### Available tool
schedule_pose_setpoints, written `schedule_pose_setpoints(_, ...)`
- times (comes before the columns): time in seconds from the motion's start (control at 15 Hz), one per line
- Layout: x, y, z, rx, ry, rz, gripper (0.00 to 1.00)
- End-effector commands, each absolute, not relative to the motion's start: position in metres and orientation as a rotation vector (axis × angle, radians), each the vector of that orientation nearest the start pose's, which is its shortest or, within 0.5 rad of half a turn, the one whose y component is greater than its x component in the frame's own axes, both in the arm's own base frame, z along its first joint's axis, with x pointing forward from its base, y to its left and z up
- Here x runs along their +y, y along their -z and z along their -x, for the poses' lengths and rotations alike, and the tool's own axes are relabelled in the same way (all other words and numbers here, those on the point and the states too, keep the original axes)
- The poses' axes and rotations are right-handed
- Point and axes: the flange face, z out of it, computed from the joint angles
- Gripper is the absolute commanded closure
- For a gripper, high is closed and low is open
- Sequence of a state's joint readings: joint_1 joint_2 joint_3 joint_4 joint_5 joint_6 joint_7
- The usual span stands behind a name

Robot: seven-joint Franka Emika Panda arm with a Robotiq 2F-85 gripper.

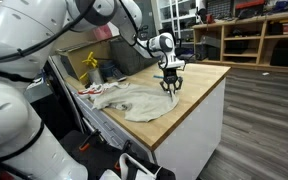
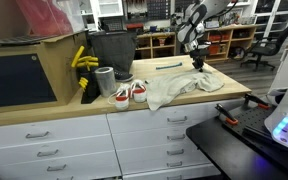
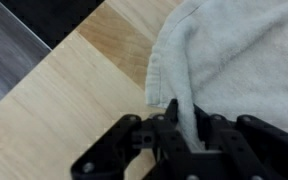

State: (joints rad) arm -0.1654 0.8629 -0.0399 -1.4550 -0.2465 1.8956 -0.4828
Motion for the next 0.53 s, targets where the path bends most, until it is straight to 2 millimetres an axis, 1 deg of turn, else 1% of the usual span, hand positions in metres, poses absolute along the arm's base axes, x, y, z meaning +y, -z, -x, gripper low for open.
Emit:
schedule_pose_setpoints(0.0, -0.148, -0.157, -0.681, -0.539, -0.613, 3.232, 0.97)
schedule_pose_setpoints(0.27, -0.133, -0.177, -0.71, -0.358, -0.326, 3.389, 0.97)
schedule_pose_setpoints(0.47, -0.124, -0.187, -0.725, -0.275, -0.169, 3.481, 0.97)
